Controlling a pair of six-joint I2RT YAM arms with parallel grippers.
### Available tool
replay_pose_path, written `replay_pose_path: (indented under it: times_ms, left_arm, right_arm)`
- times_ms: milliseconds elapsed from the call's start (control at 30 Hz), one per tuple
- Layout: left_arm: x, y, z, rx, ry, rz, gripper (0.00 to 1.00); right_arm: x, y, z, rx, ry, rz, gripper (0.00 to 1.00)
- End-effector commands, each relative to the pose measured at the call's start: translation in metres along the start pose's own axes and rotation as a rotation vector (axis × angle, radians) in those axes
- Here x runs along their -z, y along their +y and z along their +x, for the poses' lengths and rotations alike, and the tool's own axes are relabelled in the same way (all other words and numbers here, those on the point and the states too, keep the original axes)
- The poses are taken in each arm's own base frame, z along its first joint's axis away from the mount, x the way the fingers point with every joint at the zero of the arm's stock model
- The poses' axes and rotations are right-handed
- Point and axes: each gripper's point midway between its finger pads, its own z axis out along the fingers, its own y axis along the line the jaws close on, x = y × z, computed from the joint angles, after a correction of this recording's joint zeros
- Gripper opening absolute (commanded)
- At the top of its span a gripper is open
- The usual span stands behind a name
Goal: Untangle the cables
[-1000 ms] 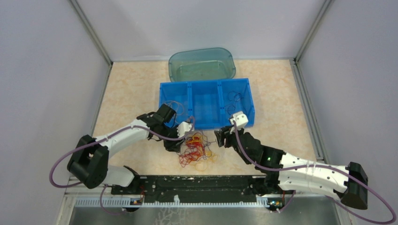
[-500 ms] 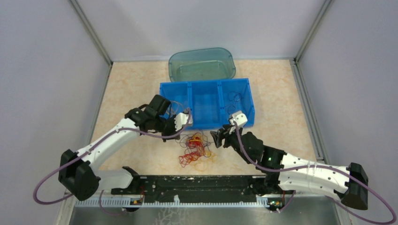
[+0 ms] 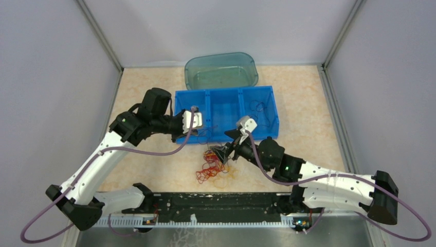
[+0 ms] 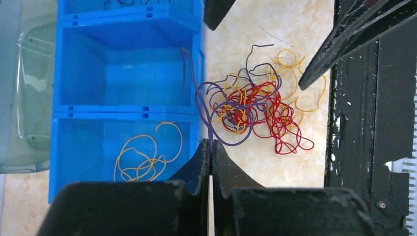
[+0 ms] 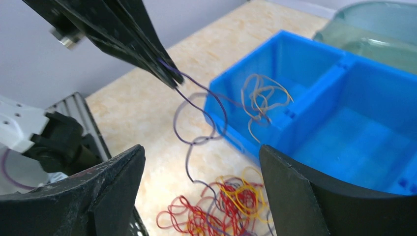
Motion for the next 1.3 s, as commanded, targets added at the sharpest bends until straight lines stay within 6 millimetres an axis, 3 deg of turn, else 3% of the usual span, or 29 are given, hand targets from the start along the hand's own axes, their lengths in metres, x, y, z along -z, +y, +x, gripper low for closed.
replay_pose_path:
  times_ms: [0, 133, 333, 500, 633, 900, 967, 1033, 1133, 1267]
  left_arm:
    - [0.013, -0.005, -0.017, -0.07, -0.038, 0.017, 0.0]
    - [0.026, 0.008, -0.041, -0.108, -0.088, -0.044, 0.0]
    - [0.055, 0.032, -0.087, -0.166, -0.183, -0.164, 0.0]
    - [0.074, 0.041, -0.113, -0.195, -0.238, -0.219, 0.0]
    - [0.091, 0.053, -0.132, -0.237, -0.288, -0.308, 0.0]
    - [0.136, 0.079, -0.185, -0.334, -0.452, -0.516, 0.0]
    - [0.139, 0.083, -0.189, -0.335, -0.461, -0.531, 0.0]
    - [0.134, 0.085, -0.187, -0.324, -0.453, -0.525, 0.0]
    - [0.114, 0.091, -0.171, -0.285, -0.409, -0.506, 0.0]
    - [0.095, 0.096, -0.161, -0.236, -0.393, -0.481, 0.0]
  right_arm:
    - [-0.011, 0.031, -0.069, 0.013, -0.167, -0.15, 0.87]
    - [-0.024, 0.034, -0.073, 0.008, -0.168, -0.172, 0.86]
    - [-0.045, 0.029, -0.051, -0.019, -0.134, -0.158, 0.81]
    - [-0.062, 0.019, -0.028, -0.057, -0.085, -0.144, 0.7]
    - [-0.066, 0.014, -0.006, -0.074, -0.05, -0.135, 0.58]
    - [-0.061, 0.002, 0.016, -0.095, -0.027, -0.085, 0.54]
    - [-0.058, -0.003, 0.018, -0.099, -0.033, -0.067, 0.56]
    - [-0.054, -0.01, 0.013, -0.101, -0.053, -0.035, 0.69]
    - [-0.045, -0.027, -0.012, -0.12, -0.123, 0.021, 0.82]
    - [-0.025, -0.055, -0.038, -0.134, -0.186, 0.1, 0.86]
